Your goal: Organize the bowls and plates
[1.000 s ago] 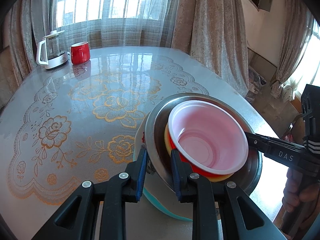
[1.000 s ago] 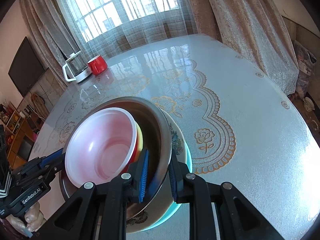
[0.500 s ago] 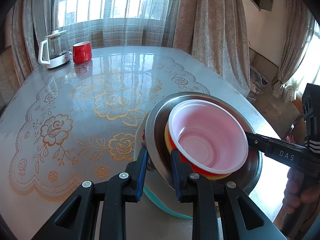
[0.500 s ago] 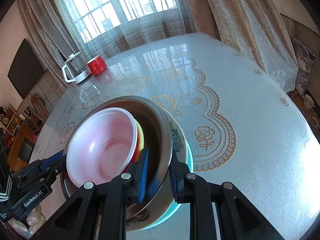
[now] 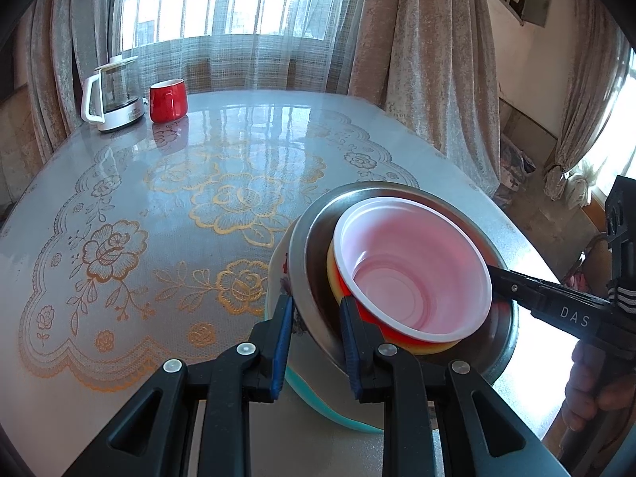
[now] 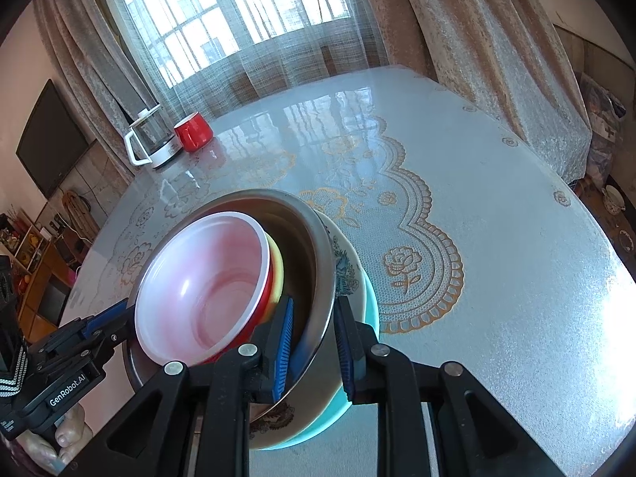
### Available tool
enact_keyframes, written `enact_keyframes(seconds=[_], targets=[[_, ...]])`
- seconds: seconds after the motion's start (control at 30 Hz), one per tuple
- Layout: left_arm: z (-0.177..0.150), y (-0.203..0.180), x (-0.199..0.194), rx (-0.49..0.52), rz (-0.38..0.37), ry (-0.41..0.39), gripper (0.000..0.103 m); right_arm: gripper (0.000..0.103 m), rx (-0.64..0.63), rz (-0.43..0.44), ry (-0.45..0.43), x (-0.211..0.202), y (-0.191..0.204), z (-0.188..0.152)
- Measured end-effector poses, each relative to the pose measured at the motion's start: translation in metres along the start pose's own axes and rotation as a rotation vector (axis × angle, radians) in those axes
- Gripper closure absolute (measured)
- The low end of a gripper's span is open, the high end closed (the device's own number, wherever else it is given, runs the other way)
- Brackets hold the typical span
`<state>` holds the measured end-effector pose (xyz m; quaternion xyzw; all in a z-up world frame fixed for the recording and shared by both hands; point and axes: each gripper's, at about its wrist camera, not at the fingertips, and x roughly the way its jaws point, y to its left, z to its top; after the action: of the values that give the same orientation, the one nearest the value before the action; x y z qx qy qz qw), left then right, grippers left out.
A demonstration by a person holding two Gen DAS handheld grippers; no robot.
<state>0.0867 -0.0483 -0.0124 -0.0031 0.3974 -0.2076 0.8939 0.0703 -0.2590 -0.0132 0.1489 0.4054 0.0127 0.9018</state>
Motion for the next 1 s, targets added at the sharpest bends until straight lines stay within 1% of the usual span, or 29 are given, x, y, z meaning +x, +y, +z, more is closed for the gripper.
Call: enact_keyframes(seconds=[0.13, 0.3, 0.83, 1.0], targets=[[-0.0012, -0.0017, -0.0011, 0.001, 0.007, -0.002, 0.078, 0.082, -0.003, -0.001, -0.004, -0.0012, 0.0014, -0.001], [-0.0025, -0.0001, -0.0025, -0.012, 0.012, -0.001, 0.074, 0.082, 0.0, 0.003, -0.005, -0.002, 0.0009, -0.001], [-0.0045, -0.0043, -0.0035, -0.003, 0.017, -0.001, 0.075, 0.082, -0.019, 0.009, 0.001, 0.0003, 0.0051, -0.0028], [-0.0052, -0.0037, -0.0051, -0.011, 0.025, -0.002, 0.074, 0.082, -0.005, 0.02, 0.005, 0.0009, 0.0033, -0.0025]])
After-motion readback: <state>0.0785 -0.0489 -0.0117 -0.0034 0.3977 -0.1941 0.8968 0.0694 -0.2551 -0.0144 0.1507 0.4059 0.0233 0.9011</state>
